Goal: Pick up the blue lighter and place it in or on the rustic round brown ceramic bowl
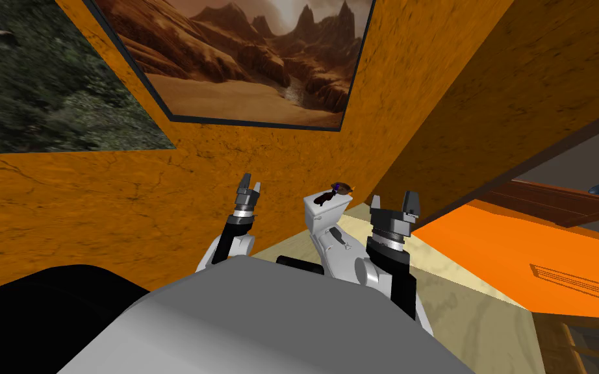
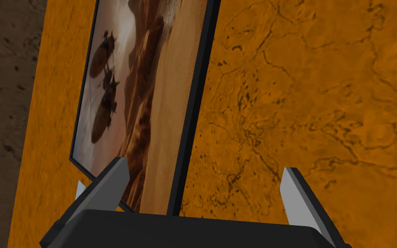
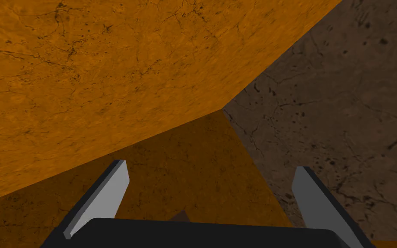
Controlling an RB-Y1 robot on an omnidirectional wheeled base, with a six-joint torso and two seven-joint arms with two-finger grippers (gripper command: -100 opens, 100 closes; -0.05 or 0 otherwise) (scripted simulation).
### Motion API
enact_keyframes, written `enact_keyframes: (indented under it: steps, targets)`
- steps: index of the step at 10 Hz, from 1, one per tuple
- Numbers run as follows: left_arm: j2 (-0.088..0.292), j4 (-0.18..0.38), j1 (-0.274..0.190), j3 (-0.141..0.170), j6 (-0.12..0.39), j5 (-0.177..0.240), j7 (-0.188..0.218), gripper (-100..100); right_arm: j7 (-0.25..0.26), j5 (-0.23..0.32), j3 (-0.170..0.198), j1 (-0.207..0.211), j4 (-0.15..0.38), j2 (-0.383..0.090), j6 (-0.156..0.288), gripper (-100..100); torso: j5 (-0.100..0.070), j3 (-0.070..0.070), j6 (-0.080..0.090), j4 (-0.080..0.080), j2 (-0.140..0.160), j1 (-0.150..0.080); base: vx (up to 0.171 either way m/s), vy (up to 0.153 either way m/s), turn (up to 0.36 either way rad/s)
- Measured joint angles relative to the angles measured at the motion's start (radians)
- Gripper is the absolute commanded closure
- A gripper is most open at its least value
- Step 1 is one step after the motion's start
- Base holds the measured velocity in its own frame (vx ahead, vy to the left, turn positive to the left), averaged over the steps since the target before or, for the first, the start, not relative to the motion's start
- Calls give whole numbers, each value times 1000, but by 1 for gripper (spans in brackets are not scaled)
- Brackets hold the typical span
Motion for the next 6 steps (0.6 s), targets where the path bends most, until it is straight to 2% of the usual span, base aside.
enact_keyframes:
  steps: [3, 6]
  targets:
    - [0, 0, 0, 0, 0, 0, 0, 0, 14, 18, 15, -10, 26, -63, 9, -100, 0, 1, 0, 1, 3, 1, -45, 17, 87]
    - [0, 0, 0, 0, 0, 0, 0, 0, 35, 45, 30, -25, 77, -143, 27, -100, 0, 3, 0, 1, 5, 1, -73, 18, 119]
